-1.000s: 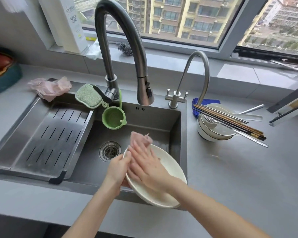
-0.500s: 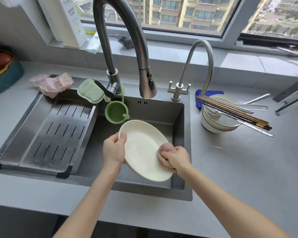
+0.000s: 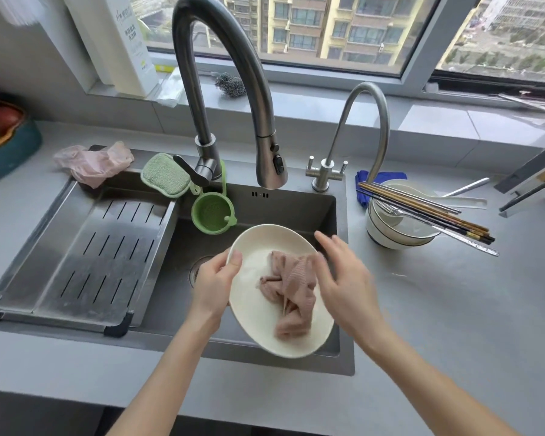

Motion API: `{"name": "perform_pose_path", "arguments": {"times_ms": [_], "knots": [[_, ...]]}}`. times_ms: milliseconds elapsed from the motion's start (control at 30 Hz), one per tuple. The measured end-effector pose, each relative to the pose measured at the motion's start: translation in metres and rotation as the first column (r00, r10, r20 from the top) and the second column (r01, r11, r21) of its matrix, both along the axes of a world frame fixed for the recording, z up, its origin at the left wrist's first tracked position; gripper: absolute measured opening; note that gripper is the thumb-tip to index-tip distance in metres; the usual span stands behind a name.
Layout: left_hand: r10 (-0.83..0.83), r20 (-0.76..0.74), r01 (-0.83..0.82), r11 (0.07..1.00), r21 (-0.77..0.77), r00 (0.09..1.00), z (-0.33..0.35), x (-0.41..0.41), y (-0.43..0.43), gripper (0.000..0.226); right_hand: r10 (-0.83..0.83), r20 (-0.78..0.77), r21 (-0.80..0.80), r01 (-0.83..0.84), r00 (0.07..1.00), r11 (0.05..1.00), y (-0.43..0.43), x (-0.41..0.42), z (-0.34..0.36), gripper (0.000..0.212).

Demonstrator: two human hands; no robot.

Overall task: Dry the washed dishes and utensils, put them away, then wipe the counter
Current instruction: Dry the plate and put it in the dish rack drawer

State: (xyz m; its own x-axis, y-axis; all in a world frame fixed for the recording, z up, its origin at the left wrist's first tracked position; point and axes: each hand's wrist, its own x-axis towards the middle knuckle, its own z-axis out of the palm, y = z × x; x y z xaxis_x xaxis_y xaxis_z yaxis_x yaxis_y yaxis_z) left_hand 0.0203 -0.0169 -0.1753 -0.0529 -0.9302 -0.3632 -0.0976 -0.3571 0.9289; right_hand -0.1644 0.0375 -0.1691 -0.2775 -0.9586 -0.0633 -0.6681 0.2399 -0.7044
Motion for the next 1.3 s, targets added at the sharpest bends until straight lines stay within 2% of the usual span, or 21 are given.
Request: {"name": "perform_pose_path", "arguments": {"times_ms": [100,133,233,300,400,467,500,633,733,800,833,900,967,1067,1133,1200,1300], "knots": [[-0.061,-0.084,0.056,0.997,-0.061,0.995,0.01,-0.007,0.004,0.022,0.202,-0.092,0.101,-0.193,0.975,0.976,0.02,0.027,-0.023,0.071],[-0.095,-0.113,0.086,0.993,-0.083,0.989,0.013,-0.011,0.007,0.022,0.193,-0.11,0.084,-0.185,0.975,0.979,0.016,0.03,-0.034,0.07],[-0.122,-0.144,0.103,0.986,-0.132,0.982,0.021,-0.022,0.007,0.019,0.061,0.034,-0.004,-0.061,0.998,0.998,-0.016,0.033,-0.039,0.066],[-0.051,-0.111,0.04,0.994,-0.103,0.992,0.023,-0.024,-0.004,0.017,0.226,0.102,-0.057,-0.222,0.969,0.973,-0.026,0.046,-0.024,0.061],[0.072,-0.197,-0.056,0.995,0.087,0.978,0.025,-0.017,-0.024,0.025,0.595,0.106,-0.151,-0.579,0.797,0.802,-0.003,0.052,-0.007,0.049],[0.056,-0.198,-0.033,0.993,0.115,0.979,0.024,-0.008,-0.03,0.025,0.713,0.071,-0.177,-0.694,0.698,0.697,0.022,0.026,-0.011,0.045],[0.027,-0.177,-0.01,0.995,0.097,0.984,0.024,-0.004,-0.031,0.024,0.734,0.009,-0.146,-0.725,0.679,0.673,0.033,0.007,-0.017,0.046],[-0.184,-0.097,0.188,0.982,0.032,0.978,0.031,-0.001,-0.024,0.023,0.616,-0.465,-0.039,-0.71,0.636,0.703,0.024,-0.05,-0.048,0.047],[-0.336,-0.087,0.34,0.94,0.026,0.938,0.034,-0.012,-0.021,0.029,0.472,-0.547,-0.138,-0.63,0.692,0.765,-0.024,-0.029,-0.039,0.049],[-0.335,-0.137,0.339,0.941,0.009,0.932,0.037,-0.016,-0.026,0.027,0.469,-0.514,-0.229,-0.642,0.718,0.732,-0.033,-0.001,-0.03,0.049],[-0.329,-0.163,0.332,0.943,-0.004,0.93,0.038,-0.016,-0.029,0.023,0.498,-0.537,-0.232,-0.687,0.681,0.689,-0.03,0.006,-0.027,0.048],[-0.348,-0.184,0.348,0.937,-0.034,0.92,0.041,-0.016,-0.031,0.028,0.542,-0.645,-0.17,-0.793,0.538,0.584,-0.023,-0.003,-0.02,0.045],[-0.372,-0.207,0.373,0.927,-0.036,0.905,0.042,-0.015,-0.03,0.024,0.488,-0.735,-0.13,-0.804,0.471,0.581,-0.029,-0.027,-0.006,0.042],[-0.428,-0.2,0.429,0.903,-0.04,0.882,0.051,-0.015,-0.031,0.023,0.346,-0.812,-0.168,-0.756,0.469,0.633,-0.049,-0.05,0.019,0.038],[-0.499,-0.171,0.492,0.866,-0.084,0.849,0.06,-0.015,-0.034,0.024,0.363,-0.787,-0.197,-0.76,0.499,0.619,-0.055,-0.054,0.033,0.037],[-0.564,-0.131,0.545,0.824,-0.154,0.816,0.07,-0.018,-0.035,0.022,0.439,-0.693,-0.217,-0.746,0.572,0.63,-0.058,-0.056,0.045,0.038],[-0.598,-0.107,0.553,0.785,-0.28,0.795,0.079,-0.022,-0.028,0.026,0.474,-0.474,-0.317,-0.645,0.743,0.695,-0.059,-0.061,0.052,0.044]]}}
